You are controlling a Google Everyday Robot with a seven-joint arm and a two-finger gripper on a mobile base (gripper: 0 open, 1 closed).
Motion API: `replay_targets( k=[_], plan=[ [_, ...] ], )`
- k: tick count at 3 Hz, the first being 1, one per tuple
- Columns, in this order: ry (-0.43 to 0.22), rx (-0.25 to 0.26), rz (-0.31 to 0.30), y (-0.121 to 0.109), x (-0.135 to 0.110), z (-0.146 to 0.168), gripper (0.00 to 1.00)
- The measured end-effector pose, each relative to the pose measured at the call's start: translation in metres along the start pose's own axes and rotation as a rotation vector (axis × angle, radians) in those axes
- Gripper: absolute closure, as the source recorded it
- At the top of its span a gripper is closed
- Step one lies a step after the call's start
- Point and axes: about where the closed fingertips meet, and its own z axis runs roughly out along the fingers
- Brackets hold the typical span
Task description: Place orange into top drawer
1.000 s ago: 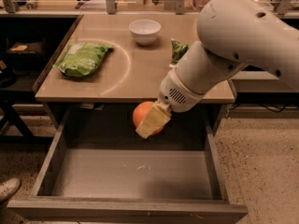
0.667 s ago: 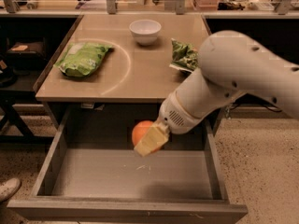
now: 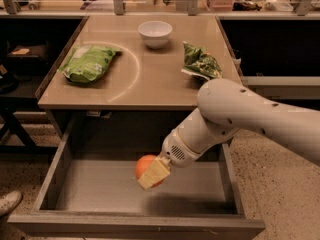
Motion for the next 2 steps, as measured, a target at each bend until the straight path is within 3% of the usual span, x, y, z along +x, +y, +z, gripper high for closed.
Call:
replay_targets(
  k=[1, 2],
  plan=[
    [0.001, -0.002, 0.003, -0.001, 0.002, 0.002, 1.00],
    [-0.009, -0.039, 0.017, 0.003, 0.010, 0.021, 1.00]
  ],
)
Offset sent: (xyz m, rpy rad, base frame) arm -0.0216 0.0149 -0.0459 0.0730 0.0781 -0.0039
